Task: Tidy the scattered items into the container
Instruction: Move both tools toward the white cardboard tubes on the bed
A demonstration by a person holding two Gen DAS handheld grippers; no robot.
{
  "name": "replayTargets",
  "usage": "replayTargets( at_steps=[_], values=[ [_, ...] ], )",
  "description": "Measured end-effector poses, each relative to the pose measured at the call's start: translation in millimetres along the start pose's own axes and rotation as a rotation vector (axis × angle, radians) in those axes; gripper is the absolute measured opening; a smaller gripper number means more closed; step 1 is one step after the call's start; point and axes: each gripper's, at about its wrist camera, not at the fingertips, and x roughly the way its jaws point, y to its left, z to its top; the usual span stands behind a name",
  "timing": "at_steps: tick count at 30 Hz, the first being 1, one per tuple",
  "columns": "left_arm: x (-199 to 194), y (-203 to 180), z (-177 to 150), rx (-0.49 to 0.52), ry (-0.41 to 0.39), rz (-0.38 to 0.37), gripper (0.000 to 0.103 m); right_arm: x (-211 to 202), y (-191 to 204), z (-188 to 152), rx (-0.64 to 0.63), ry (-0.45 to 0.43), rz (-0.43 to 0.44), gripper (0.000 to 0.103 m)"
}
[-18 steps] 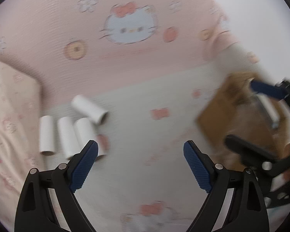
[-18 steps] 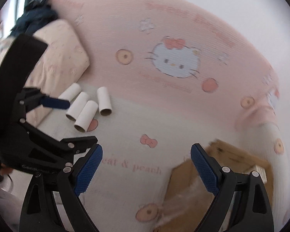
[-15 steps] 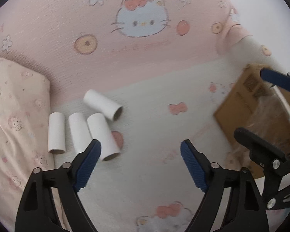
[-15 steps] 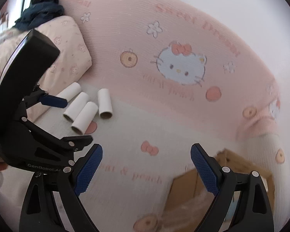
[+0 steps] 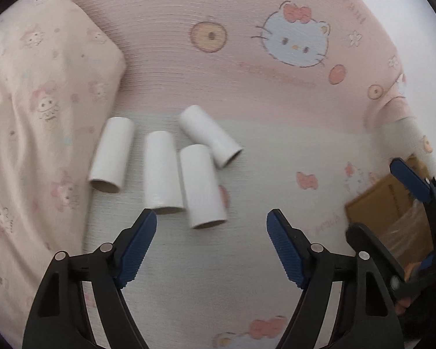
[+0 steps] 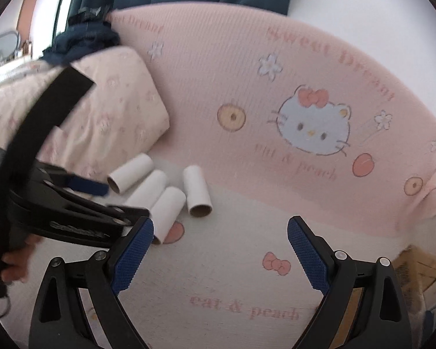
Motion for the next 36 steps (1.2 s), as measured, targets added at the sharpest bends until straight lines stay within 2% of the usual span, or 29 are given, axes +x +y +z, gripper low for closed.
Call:
replayTargets(
  at_steps=[2, 5, 9, 11, 14, 18, 20, 21, 24, 28, 31, 32, 33, 34, 36],
  values=[
    [2, 3, -3, 0.020, -0.013, 0.017, 0.077, 15, 3, -3, -0.016, 0.014, -0.005, 0.093],
    [10, 7, -4, 0.004, -0.005, 0.005, 0.074, 34, 5, -7, -0.023, 0.019, 0.037, 0.093],
    [31, 19, -4, -0.070, 0.049, -0.007, 0.044, 62, 6, -10, 0.008, 0.047, 0.076, 0.093],
    [37, 27, -4, -0.114, 0.065, -0.014, 0.040, 69, 9, -11, 0.027, 0.057, 0.083, 0.093],
    [42, 40, -3, -0.179, 0.060, -0.022, 0.039, 75, 10, -15, 0.083, 0.065, 0.106, 0.093],
    [44, 53, 0, -0.226, 0.041, -0.015, 0.040, 87, 2, -19, 0.239, 0.107, 0.178, 0.093],
    [49, 59, 3, -0.256, 0.061, -0.023, 0.052, 94, -1, -22, 0.299, 0.148, 0.233, 0.093],
    [53, 62, 4, -0.276, 0.077, -0.030, 0.062, 98, -1, -23, 0.319, 0.170, 0.262, 0.093],
    [59, 70, 6, -0.322, 0.075, -0.061, 0.064, 110, -1, -26, 0.388, 0.212, 0.321, 0.093],
    [63, 72, 10, -0.345, 0.057, -0.097, 0.064, 122, 3, -25, 0.436, 0.240, 0.359, 0.092],
    [70, 72, 16, -0.373, 0.040, -0.120, 0.063, 131, 12, -24, 0.433, 0.270, 0.383, 0.074],
    [71, 74, 16, -0.378, 0.040, -0.124, 0.061, 134, 16, -24, 0.423, 0.285, 0.393, 0.065],
    [73, 76, 16, -0.381, 0.046, -0.115, 0.053, 137, 19, -24, 0.414, 0.297, 0.400, 0.059],
    [75, 76, 16, -0.384, 0.054, -0.094, 0.046, 139, 22, -25, 0.410, 0.307, 0.404, 0.057],
    [78, 78, 15, -0.393, 0.065, -0.080, 0.043, 144, 27, -28, 0.417, 0.324, 0.417, 0.053]
  ],
)
